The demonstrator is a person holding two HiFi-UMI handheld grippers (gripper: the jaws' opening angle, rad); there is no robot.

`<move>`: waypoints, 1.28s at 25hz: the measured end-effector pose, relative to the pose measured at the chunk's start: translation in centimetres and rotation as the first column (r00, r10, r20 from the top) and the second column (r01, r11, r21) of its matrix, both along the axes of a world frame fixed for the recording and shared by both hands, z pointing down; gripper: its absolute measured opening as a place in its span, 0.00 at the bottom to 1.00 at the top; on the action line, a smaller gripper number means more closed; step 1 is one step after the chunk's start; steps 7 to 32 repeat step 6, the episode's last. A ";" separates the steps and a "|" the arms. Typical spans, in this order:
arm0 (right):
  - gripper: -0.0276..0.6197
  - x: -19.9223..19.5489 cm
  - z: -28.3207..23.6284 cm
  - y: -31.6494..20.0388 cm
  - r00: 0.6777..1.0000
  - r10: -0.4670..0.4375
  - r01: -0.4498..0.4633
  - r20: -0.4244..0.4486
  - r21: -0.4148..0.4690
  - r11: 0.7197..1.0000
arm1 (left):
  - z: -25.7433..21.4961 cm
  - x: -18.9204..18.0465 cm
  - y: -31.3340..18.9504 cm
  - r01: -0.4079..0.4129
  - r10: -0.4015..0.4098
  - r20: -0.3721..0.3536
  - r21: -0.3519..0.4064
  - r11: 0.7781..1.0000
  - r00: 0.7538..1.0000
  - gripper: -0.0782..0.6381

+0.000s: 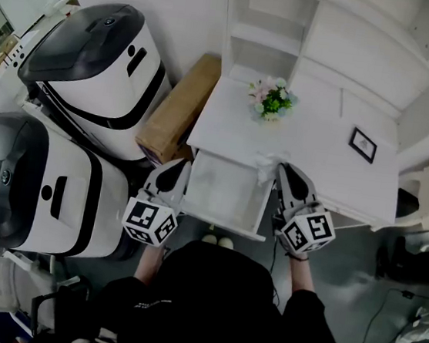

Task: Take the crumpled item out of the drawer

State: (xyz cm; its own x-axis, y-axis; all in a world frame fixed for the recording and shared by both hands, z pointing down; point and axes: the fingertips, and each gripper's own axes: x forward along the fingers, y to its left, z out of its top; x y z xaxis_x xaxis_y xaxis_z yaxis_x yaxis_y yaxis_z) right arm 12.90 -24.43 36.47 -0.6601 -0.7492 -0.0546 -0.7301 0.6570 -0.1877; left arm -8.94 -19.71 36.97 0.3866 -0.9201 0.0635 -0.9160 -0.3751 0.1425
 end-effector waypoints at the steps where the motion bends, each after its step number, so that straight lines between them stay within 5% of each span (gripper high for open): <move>1: 0.06 0.0 0.0 0.0 1.000 -0.001 0.001 -0.006 0.001 1.000 | 0.1 0.0 0.0 0.001 -0.001 0.001 -0.003 1.000 1.000 0.10; 32: 0.06 0.0 0.1 0.1 1.000 -0.001 0.001 -0.017 0.004 1.000 | 0.2 0.0 0.0 0.002 -0.002 0.004 -0.007 1.000 1.000 0.10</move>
